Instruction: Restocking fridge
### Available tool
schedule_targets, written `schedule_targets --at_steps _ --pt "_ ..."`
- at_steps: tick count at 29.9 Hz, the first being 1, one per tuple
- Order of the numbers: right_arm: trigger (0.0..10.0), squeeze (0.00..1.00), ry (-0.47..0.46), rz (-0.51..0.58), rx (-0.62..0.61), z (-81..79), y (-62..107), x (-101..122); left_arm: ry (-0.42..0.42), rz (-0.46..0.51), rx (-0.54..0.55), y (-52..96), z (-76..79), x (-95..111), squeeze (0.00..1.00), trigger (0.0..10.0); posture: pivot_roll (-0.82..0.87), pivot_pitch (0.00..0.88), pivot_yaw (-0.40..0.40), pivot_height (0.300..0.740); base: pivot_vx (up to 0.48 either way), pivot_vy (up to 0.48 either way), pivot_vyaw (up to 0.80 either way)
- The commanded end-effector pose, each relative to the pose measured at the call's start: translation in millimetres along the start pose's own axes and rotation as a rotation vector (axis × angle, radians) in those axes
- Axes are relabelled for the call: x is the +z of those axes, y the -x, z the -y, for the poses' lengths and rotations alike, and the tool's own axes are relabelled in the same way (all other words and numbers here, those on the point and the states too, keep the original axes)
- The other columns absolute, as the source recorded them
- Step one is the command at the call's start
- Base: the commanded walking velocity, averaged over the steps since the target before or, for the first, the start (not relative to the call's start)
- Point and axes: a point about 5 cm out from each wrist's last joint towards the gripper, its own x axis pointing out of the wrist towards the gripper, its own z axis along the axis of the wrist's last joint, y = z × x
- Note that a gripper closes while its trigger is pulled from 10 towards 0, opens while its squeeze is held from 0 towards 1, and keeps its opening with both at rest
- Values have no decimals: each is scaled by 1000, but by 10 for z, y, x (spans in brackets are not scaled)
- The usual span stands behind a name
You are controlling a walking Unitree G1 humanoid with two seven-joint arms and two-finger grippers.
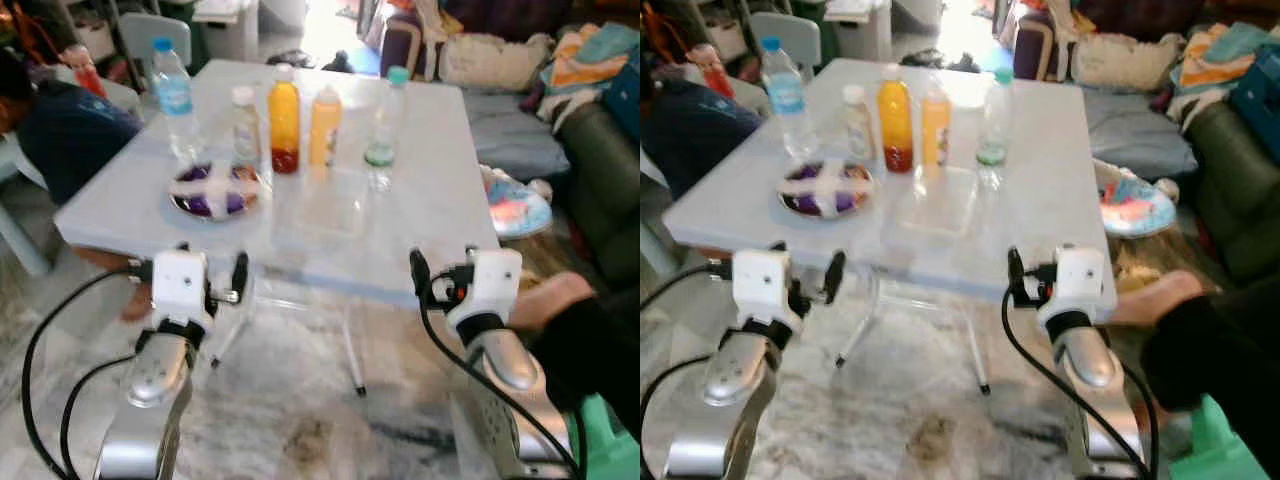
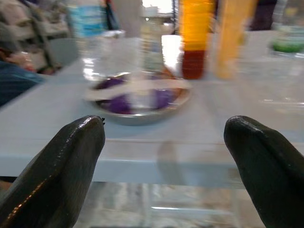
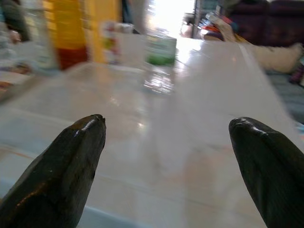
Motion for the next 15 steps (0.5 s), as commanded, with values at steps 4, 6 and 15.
schedule_targets --at_steps 4,6,15 --pt "10000 0 -4 4 16 -64 -23 18 10 -9 28 13 -69 -6 0 10000 42 73 -46 740 345 334 0" --pt "10000 0 -3 4 16 -61 -26 19 2 -4 27 4 -65 1 0 10000 42 73 -47 740 336 343 0" --pt "10000 0 -4 -11 11 -58 -35 0 -25 21 23 18 -41 38 0 10000 47 75 -49 740 107 109 0"
